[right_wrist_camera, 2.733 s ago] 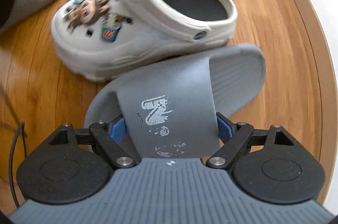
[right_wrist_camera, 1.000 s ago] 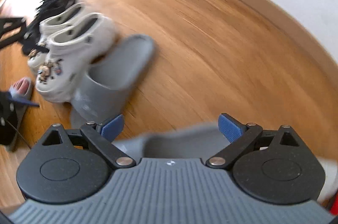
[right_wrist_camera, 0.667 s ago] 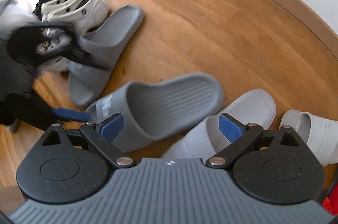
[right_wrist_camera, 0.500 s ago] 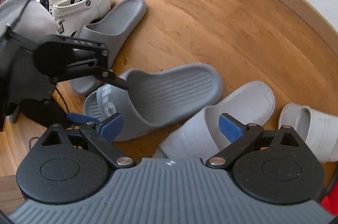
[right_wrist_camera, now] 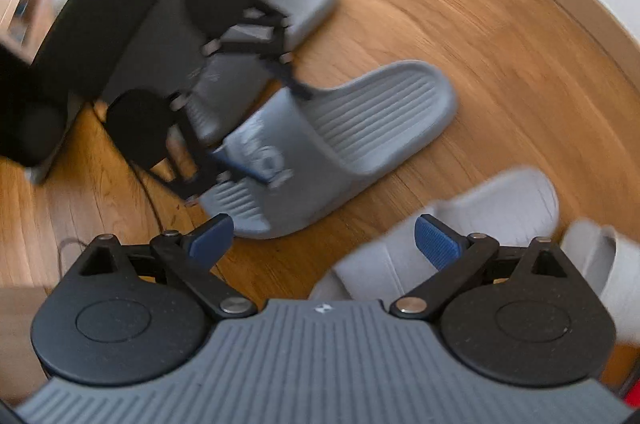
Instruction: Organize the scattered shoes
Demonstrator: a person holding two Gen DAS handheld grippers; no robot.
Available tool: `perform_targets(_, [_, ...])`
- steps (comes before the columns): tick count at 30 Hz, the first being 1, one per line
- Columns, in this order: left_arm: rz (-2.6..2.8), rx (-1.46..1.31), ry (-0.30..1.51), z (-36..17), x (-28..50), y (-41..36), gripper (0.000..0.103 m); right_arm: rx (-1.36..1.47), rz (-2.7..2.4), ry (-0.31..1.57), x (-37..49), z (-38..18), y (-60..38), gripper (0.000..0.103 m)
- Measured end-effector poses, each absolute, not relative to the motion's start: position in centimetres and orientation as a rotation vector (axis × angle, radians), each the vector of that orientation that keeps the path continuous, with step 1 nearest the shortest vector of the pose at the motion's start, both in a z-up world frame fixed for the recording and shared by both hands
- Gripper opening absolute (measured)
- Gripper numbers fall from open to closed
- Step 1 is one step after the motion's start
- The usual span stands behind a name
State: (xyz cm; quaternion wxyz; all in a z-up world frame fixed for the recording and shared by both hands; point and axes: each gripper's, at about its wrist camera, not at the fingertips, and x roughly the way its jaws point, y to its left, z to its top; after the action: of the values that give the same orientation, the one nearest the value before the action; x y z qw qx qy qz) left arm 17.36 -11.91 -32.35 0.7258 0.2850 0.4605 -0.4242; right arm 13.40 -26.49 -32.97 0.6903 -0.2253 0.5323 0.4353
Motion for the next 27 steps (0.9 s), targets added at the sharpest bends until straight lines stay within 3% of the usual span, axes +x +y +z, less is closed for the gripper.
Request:
perform_targets(4, [-0.913, 0.534, 1.025, -30.3, 17.4, -9.3, 0.076, -0.7, 1.063, 1.085, 11.5, -34.1, -23.2, 0.098])
perform_targets(10, [-0.793, 0.46, 1.067, -29.2, 16.7, -6.5, 0.077, -0.845, 1.101, 1.038, 10.5, -36.4, -19.8, 0.098])
perform_targets(15, [-0.615, 0.169, 1.207, -28.9, 17.5, -2.9, 0.077, -0.928, 1.036, 1.065, 10.6, -39.0, -17.8, 0.098])
perform_targets(19, [-0.563, 0.238, 1.158, -28.1, 17.2, -2.5, 0.078, -1.024, 1.029, 1.039, 10.5, -40.6, -16.9, 0.088])
perform_targets(24, [-0.562, 0.337, 1.153, -26.8, 17.9, -2.5, 0.079, -1.092, 1.081, 0.99, 10.8, -41.0, -16.0, 0.083])
perform_targets(25, [-0.57, 0.418, 1.101, -27.0, 17.7, -3.1, 0.079, -1.119, 1.098, 0.964, 10.9, -41.0, -15.8, 0.083])
perform_targets(27, [-0.589, 0.764, 0.833, -26.1, 15.5, -4.3, 0.079, -1.162, 1.127, 0.921, 11.1, -41.2, -15.4, 0.083])
